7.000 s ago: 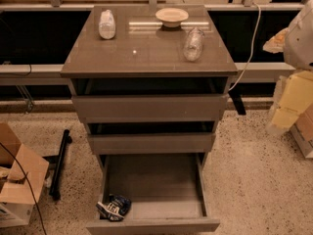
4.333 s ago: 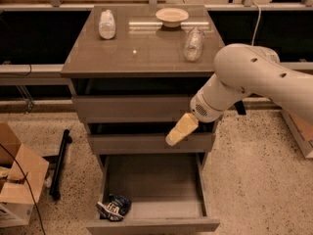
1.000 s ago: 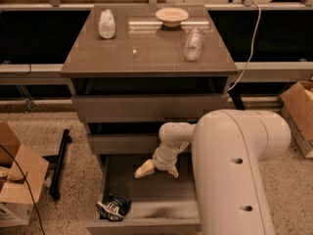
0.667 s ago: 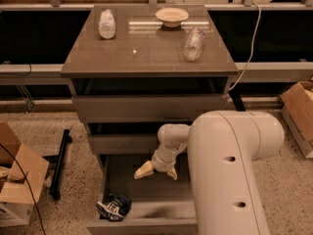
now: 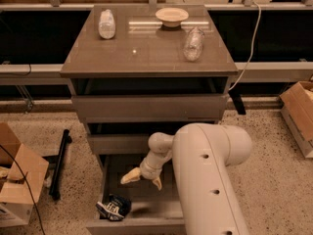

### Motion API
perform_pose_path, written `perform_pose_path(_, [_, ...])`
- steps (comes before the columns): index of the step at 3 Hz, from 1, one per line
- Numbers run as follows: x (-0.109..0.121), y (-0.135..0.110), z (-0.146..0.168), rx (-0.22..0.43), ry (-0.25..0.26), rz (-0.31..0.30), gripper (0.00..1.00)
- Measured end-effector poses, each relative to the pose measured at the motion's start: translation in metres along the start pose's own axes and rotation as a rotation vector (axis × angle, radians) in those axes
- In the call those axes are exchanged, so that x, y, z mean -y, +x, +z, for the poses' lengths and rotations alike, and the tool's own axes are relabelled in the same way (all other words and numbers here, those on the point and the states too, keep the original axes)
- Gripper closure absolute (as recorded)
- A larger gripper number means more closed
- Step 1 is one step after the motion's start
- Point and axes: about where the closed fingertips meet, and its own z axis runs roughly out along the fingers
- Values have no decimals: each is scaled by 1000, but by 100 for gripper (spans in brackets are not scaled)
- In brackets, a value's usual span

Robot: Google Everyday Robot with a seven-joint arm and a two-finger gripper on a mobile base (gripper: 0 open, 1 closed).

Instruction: Pick blue chip bag from bottom drawer and place on counter

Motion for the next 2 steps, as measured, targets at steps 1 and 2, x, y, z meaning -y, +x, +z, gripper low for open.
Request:
perform_pose_path(1, [-11, -5, 53, -76, -72, 46, 0])
perform_pose_path(2, [-6, -9, 62, -76, -78, 59, 0])
